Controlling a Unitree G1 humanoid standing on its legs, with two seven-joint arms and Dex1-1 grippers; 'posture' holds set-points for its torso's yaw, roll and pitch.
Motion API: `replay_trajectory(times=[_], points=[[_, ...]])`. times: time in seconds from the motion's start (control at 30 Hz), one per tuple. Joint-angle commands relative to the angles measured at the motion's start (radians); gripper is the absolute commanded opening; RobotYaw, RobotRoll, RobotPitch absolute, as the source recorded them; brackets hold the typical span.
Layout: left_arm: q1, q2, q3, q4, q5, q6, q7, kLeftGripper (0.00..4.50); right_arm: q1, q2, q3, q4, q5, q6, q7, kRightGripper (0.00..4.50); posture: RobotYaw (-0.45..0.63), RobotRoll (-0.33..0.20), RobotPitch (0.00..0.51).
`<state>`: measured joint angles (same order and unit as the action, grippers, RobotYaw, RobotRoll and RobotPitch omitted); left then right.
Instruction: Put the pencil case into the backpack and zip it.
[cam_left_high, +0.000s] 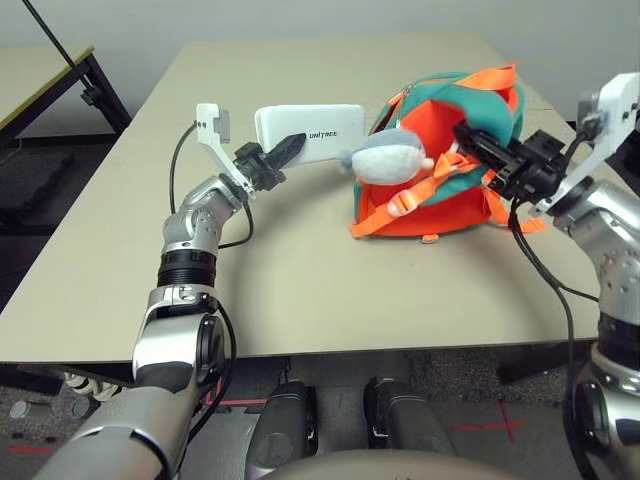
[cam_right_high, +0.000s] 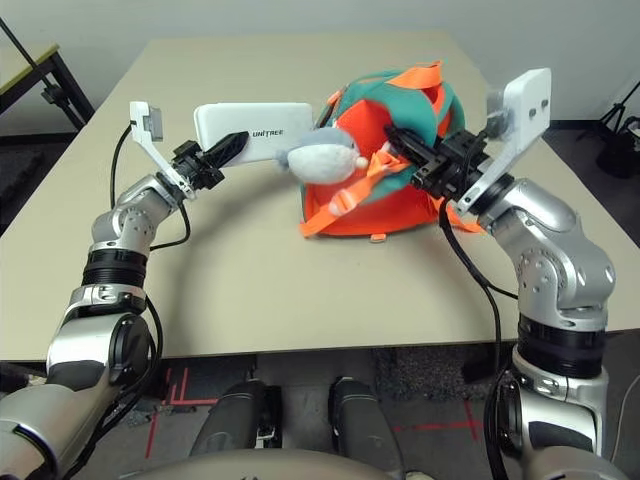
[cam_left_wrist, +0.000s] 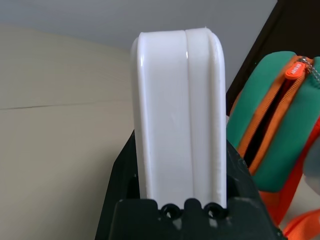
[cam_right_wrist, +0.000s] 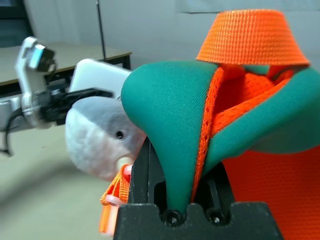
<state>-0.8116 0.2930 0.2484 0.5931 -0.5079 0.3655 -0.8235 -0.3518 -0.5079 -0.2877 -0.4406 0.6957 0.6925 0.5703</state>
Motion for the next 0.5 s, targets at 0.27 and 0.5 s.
replay_trajectory(times=[0.27,0.5], points=[[-0.051,0.239,-0.056,-0.12,-0.016,0.135,-0.184,1.37,0.12,-0.015,0.028,-0.043,0.034,-0.028,0.04,0.17,0.03,0.0,0.087],[-0.107,0.389,-0.099,-0.2,-0.046,0.293,-0.354,1.37,0.124,-0.032,0.044,-0.003,0.018,-0.054,0.063,0.17,0.05,0.0,0.082]])
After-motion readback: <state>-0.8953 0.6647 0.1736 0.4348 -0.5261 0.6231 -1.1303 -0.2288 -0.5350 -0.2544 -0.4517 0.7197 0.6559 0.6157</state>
